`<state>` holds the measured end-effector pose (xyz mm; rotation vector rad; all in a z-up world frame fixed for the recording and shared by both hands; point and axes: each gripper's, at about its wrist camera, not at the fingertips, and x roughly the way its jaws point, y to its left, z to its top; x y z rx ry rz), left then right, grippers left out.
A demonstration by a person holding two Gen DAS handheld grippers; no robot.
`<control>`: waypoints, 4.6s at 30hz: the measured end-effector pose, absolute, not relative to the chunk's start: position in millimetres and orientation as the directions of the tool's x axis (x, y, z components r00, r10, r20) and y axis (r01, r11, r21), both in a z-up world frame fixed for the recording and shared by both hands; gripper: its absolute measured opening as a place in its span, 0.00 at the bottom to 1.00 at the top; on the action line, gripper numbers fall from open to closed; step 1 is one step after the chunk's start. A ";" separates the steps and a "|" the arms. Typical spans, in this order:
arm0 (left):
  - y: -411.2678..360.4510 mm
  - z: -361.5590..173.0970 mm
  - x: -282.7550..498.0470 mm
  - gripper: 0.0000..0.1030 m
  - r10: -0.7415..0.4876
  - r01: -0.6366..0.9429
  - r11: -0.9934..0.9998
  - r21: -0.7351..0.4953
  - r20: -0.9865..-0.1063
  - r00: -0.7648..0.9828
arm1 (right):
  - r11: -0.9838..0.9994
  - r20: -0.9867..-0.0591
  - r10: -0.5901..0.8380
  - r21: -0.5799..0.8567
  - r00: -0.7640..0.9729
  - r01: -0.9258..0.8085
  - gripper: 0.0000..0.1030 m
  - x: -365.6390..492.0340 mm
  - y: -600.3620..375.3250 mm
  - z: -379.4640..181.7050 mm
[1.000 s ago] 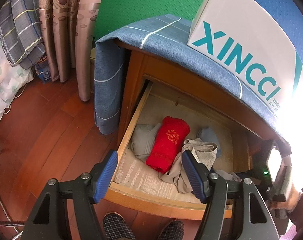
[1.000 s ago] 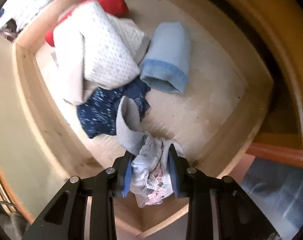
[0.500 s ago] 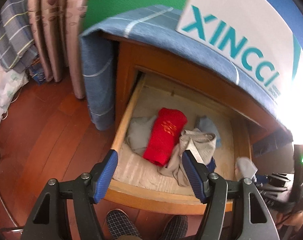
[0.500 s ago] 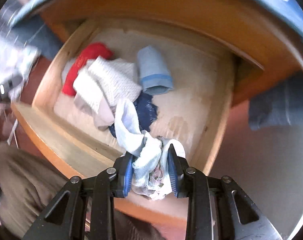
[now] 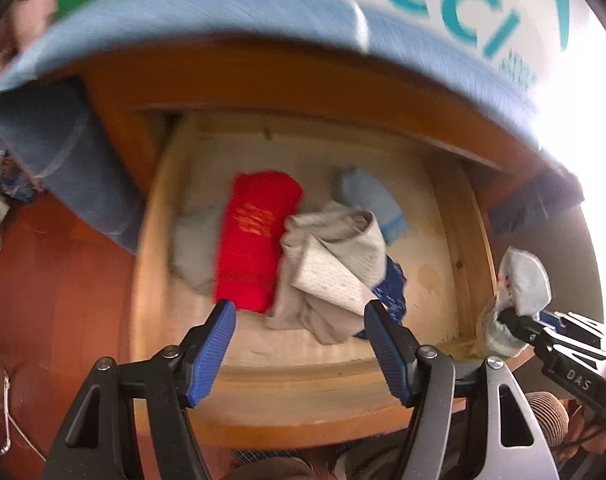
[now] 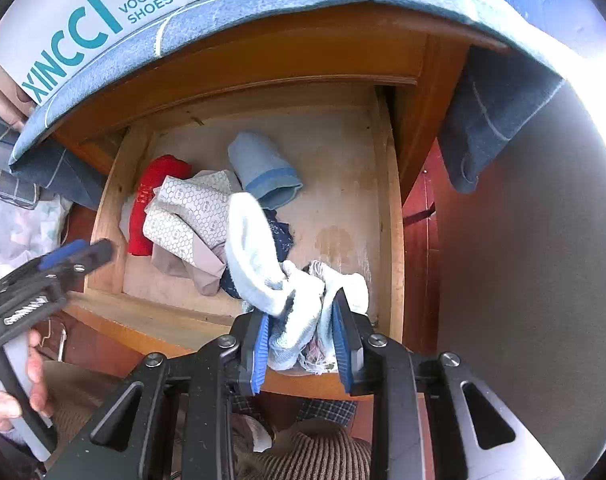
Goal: Take underwear out of drawer
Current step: 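Lift the patterned underwear up out of the drawer with the right tool, then lower the left tool toward the grey hexagon-print garment while the right tool holds the underwear, then close the left tool on the grey hexagon-print garment, then lift the hexagon-print garment with the left tool into the shoe box while the right tool holds the underwear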
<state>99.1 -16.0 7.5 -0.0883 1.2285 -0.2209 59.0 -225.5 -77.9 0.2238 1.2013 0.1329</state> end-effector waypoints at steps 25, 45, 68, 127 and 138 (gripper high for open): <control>-80.1 -50.0 160.5 0.67 -0.144 0.297 0.950 -0.100 -0.981 0.128 | 0.955 -0.902 0.276 0.297 0.333 0.013 0.25 65.1 -233.2 -83.3; -94.0 -82.7 198.4 0.71 -0.085 0.248 0.965 -0.091 -0.996 -0.033 | 0.946 -0.898 0.307 0.325 0.314 0.004 0.25 68.0 -232.5 -85.9; -60.5 -47.3 173.3 0.10 -0.124 0.249 0.962 -0.114 -0.992 0.026 | 0.946 -0.902 0.309 0.323 0.303 -0.003 0.25 70.8 -230.9 -89.2; 3.0 358.1 74.8 0.10 -0.396 0.378 0.903 -0.205 -0.738 0.546 | 0.956 -0.912 0.282 0.293 0.299 -0.008 0.25 70.4 -227.3 -89.9; 11.3 459.4 122.1 0.10 -0.286 0.303 0.950 -0.079 -0.614 0.736 | 0.956 -0.911 0.283 0.294 0.299 -0.009 0.25 70.4 -227.1 -89.8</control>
